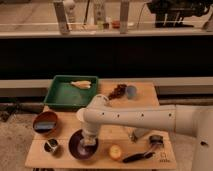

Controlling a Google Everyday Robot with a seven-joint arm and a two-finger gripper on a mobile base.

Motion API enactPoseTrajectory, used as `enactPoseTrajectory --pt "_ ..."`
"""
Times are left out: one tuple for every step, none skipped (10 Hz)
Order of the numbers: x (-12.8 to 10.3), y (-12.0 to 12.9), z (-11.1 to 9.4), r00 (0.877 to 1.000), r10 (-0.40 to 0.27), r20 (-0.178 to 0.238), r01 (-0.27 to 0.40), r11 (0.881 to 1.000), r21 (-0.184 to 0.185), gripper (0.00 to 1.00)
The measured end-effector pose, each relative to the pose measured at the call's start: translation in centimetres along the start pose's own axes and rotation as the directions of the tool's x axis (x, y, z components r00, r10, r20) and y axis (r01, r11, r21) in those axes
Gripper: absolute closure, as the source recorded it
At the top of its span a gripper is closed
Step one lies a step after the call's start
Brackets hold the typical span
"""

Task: Wipe purple bowl with towel

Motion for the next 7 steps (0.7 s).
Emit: enactPoseTrajectory --pt "0.2 0.6 0.0 1.000 -0.006 -0.003 0.006 1.000 -0.007 1.00" --pt "0.5 1.0 0.1 1.000 -0.012 -0.008 0.012 1.000 -0.011 1.00" --pt "0.9 1.2 0.2 1.000 -0.022 -0.016 0.021 1.000 -0.013 1.00" --pt "1.4 1.4 0.2 0.999 -0.032 -0.026 0.032 0.999 -0.015 1.00" --pt "2.2 1.4 0.4 0.998 -0.048 -0.039 0.048 0.999 -0.012 1.00" --pt "3.4 1.2 0.7 0.996 -0.070 -0.053 0.069 0.998 -0.005 1.00" --pt "4.0 1.0 0.8 0.995 -0.082 -0.062 0.082 0.997 0.001 1.00"
